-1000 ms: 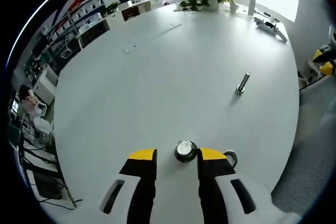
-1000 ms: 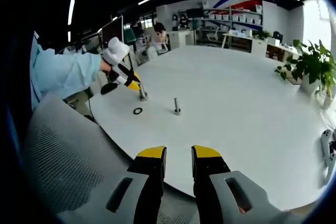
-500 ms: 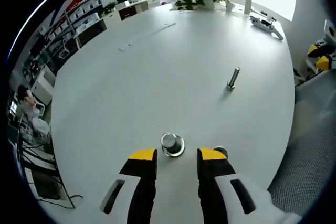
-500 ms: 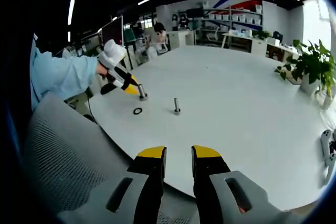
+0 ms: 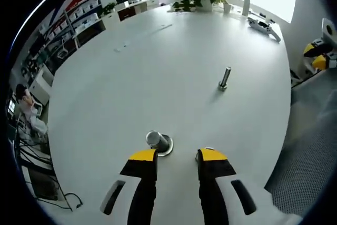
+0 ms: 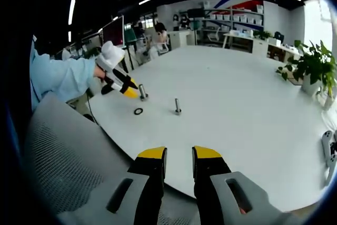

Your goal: Place the washer onto the threaded stud by aligning its center hole with the stud, sliding it down to the base, and recovering from edge contact or off-axis alignment until the washer reaches the visible bottom stop.

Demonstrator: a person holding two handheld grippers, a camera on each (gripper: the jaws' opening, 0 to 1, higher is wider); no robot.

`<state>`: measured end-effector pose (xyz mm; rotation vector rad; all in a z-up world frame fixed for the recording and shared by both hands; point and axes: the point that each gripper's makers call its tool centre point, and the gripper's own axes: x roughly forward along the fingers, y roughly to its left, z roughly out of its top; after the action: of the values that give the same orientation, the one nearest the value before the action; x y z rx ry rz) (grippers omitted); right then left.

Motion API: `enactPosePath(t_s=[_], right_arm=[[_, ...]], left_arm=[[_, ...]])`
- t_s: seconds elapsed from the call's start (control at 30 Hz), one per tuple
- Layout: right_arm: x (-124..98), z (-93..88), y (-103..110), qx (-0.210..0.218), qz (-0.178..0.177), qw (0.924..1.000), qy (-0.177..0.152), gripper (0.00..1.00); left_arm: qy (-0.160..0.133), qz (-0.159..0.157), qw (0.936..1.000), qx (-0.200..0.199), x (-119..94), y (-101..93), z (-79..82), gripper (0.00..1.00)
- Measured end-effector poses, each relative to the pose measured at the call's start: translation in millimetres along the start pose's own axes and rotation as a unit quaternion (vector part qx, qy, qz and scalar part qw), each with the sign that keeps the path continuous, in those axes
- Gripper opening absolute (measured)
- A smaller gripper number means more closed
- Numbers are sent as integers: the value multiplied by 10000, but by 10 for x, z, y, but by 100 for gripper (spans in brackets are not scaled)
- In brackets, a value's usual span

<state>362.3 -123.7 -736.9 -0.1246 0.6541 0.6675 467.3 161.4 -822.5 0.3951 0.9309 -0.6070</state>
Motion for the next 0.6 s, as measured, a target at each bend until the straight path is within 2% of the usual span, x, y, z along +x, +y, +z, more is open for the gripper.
enactPosePath(t_s=[0.13, 0.6], right_arm=[[2, 0, 2, -3, 3, 10000, 1, 22], [4, 2, 0, 8, -4, 10000, -4, 22]], left_arm=[[111, -99, 9996, 229, 68, -126, -63, 29], [438, -402, 9974, 395, 265, -377, -245, 31]])
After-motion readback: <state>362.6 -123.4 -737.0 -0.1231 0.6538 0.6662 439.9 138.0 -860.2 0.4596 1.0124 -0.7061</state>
